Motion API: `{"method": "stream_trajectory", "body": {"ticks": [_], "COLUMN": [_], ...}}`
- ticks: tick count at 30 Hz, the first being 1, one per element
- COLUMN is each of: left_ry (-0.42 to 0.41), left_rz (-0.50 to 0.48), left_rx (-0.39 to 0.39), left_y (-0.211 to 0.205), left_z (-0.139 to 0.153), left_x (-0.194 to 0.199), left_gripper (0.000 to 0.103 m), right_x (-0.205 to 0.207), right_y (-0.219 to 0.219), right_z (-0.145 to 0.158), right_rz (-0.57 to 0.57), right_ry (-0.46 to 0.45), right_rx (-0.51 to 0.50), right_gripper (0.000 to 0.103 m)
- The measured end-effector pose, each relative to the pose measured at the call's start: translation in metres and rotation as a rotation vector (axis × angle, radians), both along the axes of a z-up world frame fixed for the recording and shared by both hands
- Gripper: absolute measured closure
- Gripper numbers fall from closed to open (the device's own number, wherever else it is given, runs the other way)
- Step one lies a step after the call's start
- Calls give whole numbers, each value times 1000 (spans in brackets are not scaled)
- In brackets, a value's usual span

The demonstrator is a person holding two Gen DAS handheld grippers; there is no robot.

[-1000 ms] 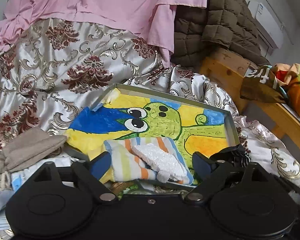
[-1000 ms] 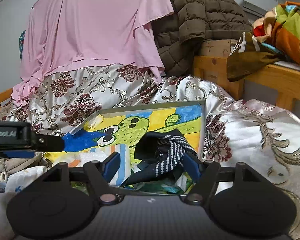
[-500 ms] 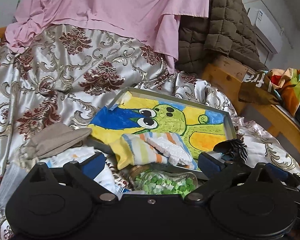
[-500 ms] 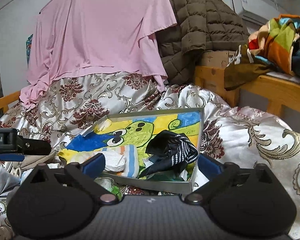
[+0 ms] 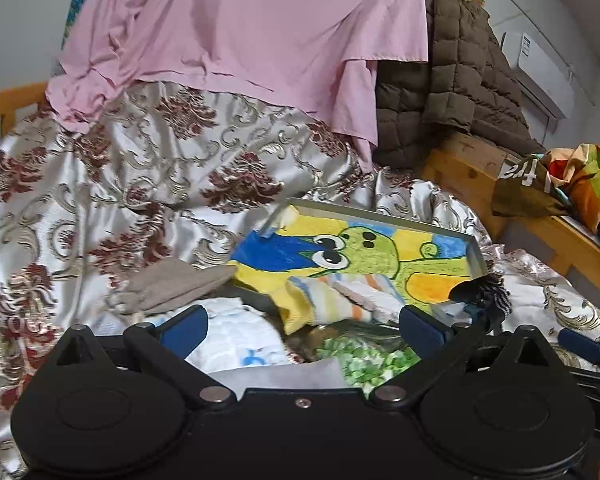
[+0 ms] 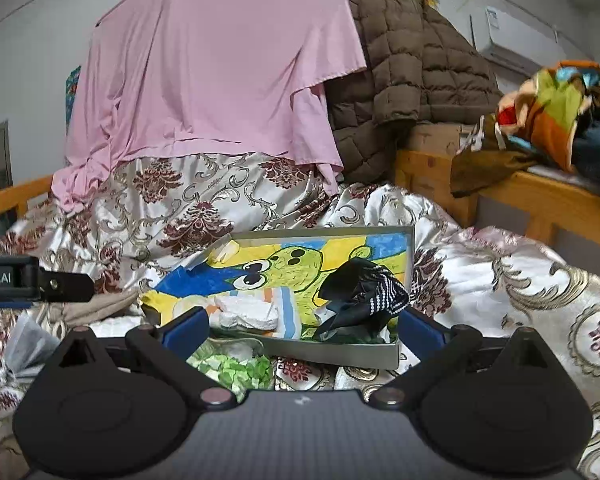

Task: Organize soft objects
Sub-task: 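Lower the striped sock into the tray and open the right gripper, then move both grippers back from the tray over the pile of items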

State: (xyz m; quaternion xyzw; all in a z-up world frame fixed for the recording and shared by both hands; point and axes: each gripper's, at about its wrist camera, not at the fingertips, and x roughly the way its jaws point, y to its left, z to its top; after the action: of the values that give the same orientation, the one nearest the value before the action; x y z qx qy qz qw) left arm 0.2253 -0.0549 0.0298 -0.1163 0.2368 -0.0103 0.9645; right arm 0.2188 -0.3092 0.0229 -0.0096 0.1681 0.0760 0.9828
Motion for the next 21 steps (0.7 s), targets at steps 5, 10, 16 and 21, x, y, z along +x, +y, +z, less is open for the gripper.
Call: {"method": "stream_trajectory", "body": {"ticks": [5, 10, 16, 21], "left_ry": [-16, -42, -70, -97], "left_rz": [9, 5, 23, 21], "left_rx": [28, 43, 45, 109], "left_y": [7, 13, 21, 22], "left_z": [1, 1, -1, -4], "left_x": [-15, -34, -54, -69], "left_gripper": [1, 1, 1, 1], "right_x": [-14, -25, -45, -67], "right_y": [15, 24, 26, 21], "right_z": [1, -1, -1, -1], "right_rz": [-11, -22, -69, -79], "right_ry": [-21, -1, 11, -39], "right_rx": [-63, -86, -31, 61], "right_gripper": [0, 0, 0, 0]}}
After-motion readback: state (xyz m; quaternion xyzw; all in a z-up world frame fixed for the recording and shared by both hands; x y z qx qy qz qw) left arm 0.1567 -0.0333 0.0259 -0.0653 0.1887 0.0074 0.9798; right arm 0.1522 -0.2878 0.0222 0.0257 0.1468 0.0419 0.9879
